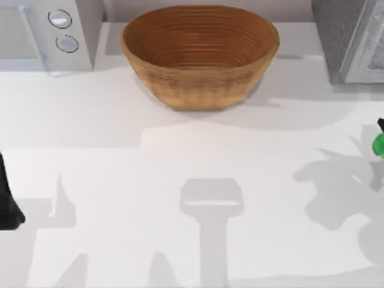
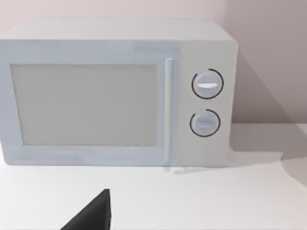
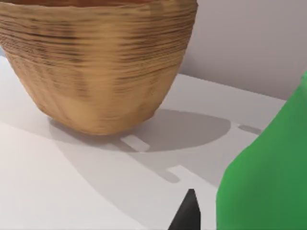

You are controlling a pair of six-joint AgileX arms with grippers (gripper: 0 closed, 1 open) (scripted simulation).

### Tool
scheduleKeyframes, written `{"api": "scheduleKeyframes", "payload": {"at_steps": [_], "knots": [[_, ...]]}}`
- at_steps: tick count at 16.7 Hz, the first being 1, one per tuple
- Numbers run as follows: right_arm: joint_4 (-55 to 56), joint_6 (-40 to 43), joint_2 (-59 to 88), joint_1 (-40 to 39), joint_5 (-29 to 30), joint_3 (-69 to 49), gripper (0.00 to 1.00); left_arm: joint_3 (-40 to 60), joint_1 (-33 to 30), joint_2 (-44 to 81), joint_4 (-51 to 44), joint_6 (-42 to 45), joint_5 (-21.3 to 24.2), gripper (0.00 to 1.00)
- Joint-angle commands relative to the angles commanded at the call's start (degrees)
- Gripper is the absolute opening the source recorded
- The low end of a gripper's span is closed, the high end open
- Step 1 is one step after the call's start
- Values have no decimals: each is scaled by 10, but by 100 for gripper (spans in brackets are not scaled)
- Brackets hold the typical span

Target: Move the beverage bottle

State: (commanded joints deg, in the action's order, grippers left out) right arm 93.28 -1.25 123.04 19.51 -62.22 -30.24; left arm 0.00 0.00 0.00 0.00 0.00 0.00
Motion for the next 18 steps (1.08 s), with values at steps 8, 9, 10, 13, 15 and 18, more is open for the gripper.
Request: {"api": "scheduleKeyframes", "payload": {"at_steps": [8, 9, 10, 13, 15, 18], "knots": [[7, -1, 40, -30, 29, -27, 0, 0, 0, 0, 0, 0, 0, 100], [10, 0, 57, -43, 43, -39, 0, 0, 0, 0, 0, 0, 0, 100], [14, 0, 73, -56, 57, -52, 0, 0, 0, 0, 0, 0, 0, 100], [23, 3, 108, -87, 89, -81, 0, 0, 0, 0, 0, 0, 0, 100], [23, 3, 110, -89, 91, -83, 0, 0, 0, 0, 0, 0, 0, 100], [23, 3, 110, -89, 91, -83, 8, 0, 0, 0, 0, 0, 0, 100]]}}
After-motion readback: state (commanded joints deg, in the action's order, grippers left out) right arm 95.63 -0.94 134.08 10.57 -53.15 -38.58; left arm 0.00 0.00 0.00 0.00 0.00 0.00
